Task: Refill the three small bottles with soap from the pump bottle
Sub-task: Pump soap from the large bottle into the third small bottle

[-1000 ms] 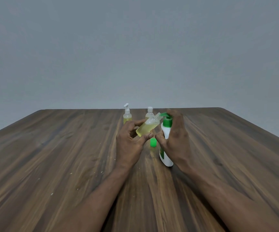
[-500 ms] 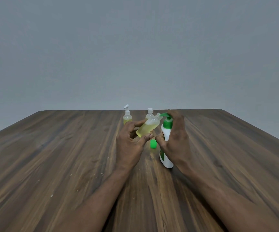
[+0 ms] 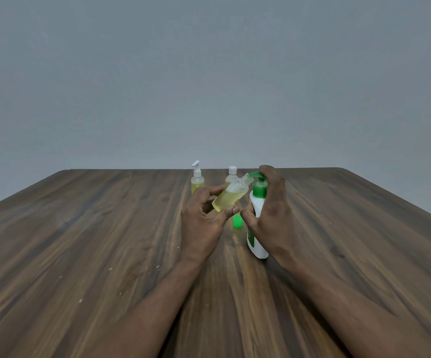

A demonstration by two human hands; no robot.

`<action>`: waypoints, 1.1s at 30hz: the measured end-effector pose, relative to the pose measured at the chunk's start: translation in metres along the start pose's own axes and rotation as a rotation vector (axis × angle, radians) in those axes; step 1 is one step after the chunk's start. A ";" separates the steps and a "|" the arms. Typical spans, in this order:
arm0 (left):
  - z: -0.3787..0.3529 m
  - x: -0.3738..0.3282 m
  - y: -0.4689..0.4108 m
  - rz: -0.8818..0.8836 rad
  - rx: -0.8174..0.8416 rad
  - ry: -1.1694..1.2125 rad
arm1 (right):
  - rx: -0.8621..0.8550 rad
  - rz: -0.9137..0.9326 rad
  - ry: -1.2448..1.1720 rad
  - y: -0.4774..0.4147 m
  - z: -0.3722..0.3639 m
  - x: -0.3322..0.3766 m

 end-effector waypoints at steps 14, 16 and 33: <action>0.002 0.001 -0.001 -0.016 -0.005 -0.003 | -0.025 -0.015 0.012 0.001 0.000 0.000; 0.002 0.002 -0.001 -0.013 -0.003 0.010 | -0.016 -0.012 0.007 0.001 0.000 0.000; 0.001 0.004 -0.001 -0.027 -0.002 0.001 | -0.029 0.003 -0.002 0.000 0.001 0.000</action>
Point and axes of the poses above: each hand's wrist, its own y-axis away from the middle knuckle, its own z-axis out of the back of the hand, x = y × z, the point moved 2 cm from there along -y, towards the middle knuckle, and after that the axes turned 3 degrees about x, right-handed, at the moved point
